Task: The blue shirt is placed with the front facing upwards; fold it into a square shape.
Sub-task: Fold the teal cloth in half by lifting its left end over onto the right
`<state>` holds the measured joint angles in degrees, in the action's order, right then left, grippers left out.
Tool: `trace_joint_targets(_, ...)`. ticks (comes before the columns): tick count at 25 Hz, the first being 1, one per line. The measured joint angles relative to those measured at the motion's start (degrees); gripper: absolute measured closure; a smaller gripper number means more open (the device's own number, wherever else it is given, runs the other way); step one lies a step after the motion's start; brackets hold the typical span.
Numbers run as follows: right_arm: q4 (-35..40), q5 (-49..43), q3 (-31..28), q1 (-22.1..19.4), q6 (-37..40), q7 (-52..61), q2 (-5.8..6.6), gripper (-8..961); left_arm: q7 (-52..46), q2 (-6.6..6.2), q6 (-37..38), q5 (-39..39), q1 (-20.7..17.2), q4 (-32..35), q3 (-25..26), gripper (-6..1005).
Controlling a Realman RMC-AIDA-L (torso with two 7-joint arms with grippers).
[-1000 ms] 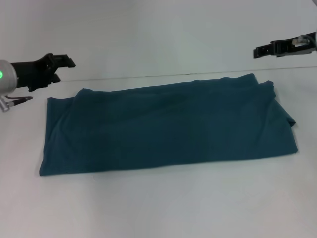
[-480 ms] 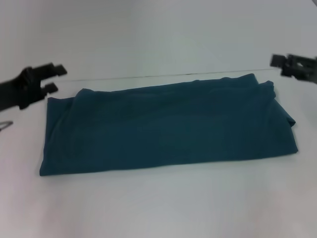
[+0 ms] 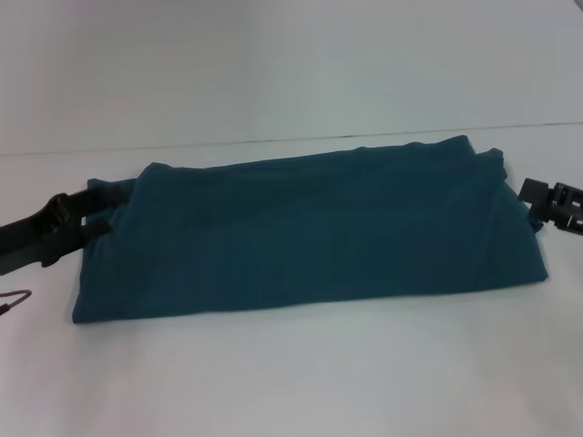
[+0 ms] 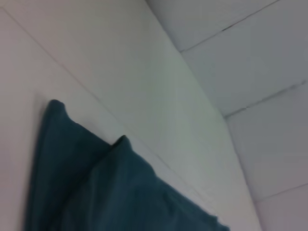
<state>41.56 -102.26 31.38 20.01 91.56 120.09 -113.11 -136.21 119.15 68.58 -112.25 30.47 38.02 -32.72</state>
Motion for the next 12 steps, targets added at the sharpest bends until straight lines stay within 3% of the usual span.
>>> trace_joint_targets(3, -2.14, -0.10, -0.15, 0.18, -0.43, -0.80, 0.44, 15, 4.38, -0.37, 0.11, -2.13, 0.56, 0.62, -0.29, 310)
trace_joint_targets(8, -2.82, -0.15, -0.18, 0.59, -0.79, -1.48, 0.57, 16, 19.84, -0.42, 0.43, -3.47, 1.24, 1.76, -1.04, 302)
trace_joint_targets(12, -2.85, -0.21, -0.18, 0.64, -1.62, -1.50, 0.55, 16, 15.82, -0.67, -2.08, -3.49, 2.93, -1.35, -1.26, 296)
